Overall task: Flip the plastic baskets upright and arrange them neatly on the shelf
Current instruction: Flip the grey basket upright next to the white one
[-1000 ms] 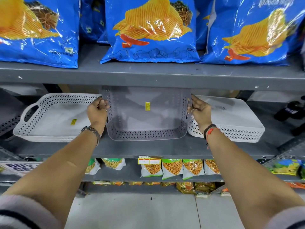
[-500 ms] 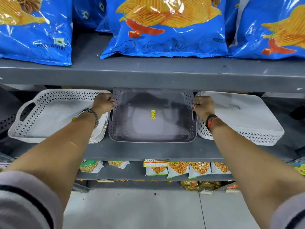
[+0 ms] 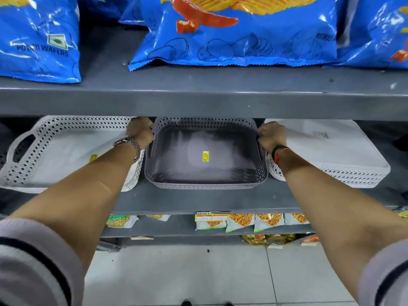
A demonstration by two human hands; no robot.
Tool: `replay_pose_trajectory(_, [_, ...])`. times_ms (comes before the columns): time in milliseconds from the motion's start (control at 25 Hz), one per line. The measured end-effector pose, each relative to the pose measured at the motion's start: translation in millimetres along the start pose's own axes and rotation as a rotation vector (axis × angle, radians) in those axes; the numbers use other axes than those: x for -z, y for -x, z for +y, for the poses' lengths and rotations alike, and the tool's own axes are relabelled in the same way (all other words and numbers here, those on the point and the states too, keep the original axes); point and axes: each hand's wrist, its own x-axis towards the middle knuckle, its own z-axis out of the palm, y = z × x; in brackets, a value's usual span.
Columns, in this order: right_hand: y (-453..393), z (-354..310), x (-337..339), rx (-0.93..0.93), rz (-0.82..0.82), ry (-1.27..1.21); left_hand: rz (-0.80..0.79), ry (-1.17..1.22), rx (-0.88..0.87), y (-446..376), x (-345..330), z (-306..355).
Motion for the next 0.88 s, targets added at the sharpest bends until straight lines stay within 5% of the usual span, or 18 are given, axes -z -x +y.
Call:
replay_pose_trajectory(360, [19.3,0.6,3.5,-0.051,-0.020,-0.181,0.057,0.190,-0.024,8.6,-6.4,-6.5])
replay_pose_trajectory(600, [46.2,27.6,25.2,-0.106,0.362,-0.384,0.230,0.183,-0.183,25.0,-4.8,18.8])
replay_pose_trajectory(880, [80.2,155.1,100.6,-0.248,0.548,-0.424,0.079,0.290,-0.433,74.3,-43.5,149.5])
